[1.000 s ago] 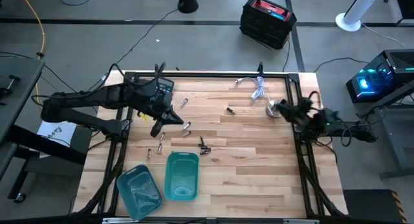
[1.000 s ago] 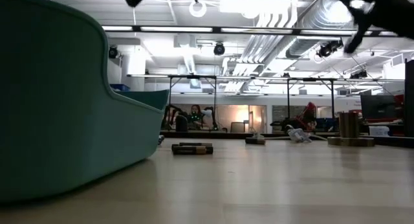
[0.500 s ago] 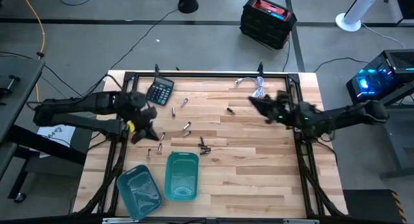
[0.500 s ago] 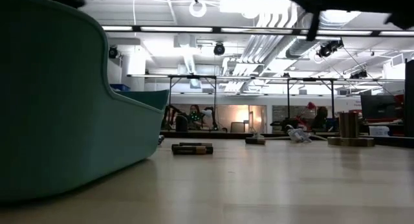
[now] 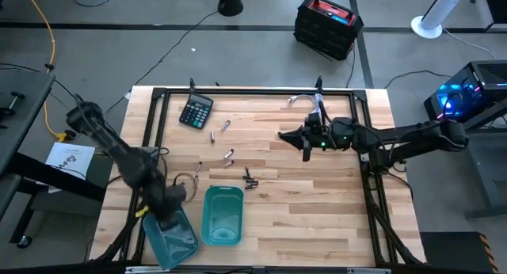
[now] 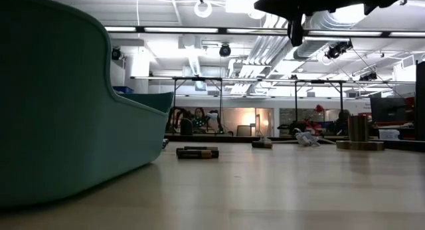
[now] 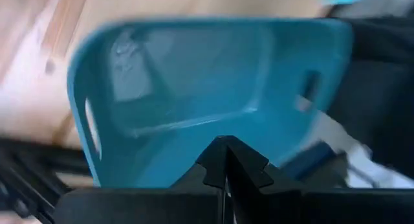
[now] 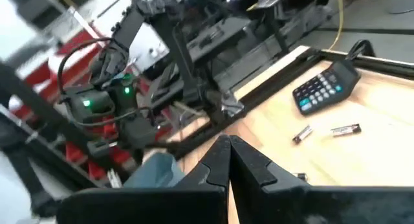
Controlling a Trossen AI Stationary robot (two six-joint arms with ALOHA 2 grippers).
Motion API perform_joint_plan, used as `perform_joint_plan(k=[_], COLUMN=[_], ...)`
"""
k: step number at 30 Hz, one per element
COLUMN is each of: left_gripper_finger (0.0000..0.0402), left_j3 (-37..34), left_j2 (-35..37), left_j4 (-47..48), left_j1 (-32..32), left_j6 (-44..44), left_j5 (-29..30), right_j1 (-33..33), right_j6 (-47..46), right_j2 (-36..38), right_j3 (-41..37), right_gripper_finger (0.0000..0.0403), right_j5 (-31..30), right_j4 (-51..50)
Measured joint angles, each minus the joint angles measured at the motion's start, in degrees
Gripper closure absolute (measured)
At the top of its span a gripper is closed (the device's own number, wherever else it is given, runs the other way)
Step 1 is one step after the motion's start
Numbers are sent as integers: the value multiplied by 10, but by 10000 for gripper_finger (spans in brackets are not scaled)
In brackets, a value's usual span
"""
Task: Sort batteries
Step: Move the bins to the center of the table
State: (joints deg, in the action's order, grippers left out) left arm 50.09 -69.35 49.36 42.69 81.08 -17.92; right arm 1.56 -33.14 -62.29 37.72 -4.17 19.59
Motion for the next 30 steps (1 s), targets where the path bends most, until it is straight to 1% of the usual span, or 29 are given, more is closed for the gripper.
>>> perform_joint_plan(k=[3, 5, 7, 11, 14, 16, 18, 23, 27, 30], left_gripper_finger=[402, 402, 402, 402, 401, 401, 402, 402, 402, 402], left_j3=[0, 0, 0, 0, 0, 0, 0, 2, 2, 1], left_j2=[-60, -97, -130, -181, -212, -230, -243, -253, -253, -253], left_j4=[-12, -18, -28, -60, -70, -72, -79, -128, -161, -209], left_j1=[42, 57, 59, 49, 30, 10, -15, -90, -159, -211], left_j6=[89, 136, 169, 223, 232, 208, 167, 10, -113, -208], left_j5=[19, 34, 44, 105, 145, 164, 170, 178, 210, 216], right_j1=[-1, -1, -1, -1, -1, -1, -1, -1, -1, -1], right_j6=[10, 16, 21, 22, 23, 23, 23, 27, 37, 43], right_j2=[9, 11, 12, 12, 12, 12, 12, 20, 35, 52], right_j3=[1, 1, 1, 1, 1, 1, 1, 1, 1, 1], right_gripper_finger=[402, 402, 402, 402, 402, 402, 402, 402, 402, 402], right_j5=[6, 8, 10, 10, 12, 12, 12, 12, 12, 12], right_j4=[-9, -15, -17, -16, -16, -16, -15, -14, -15, -21])
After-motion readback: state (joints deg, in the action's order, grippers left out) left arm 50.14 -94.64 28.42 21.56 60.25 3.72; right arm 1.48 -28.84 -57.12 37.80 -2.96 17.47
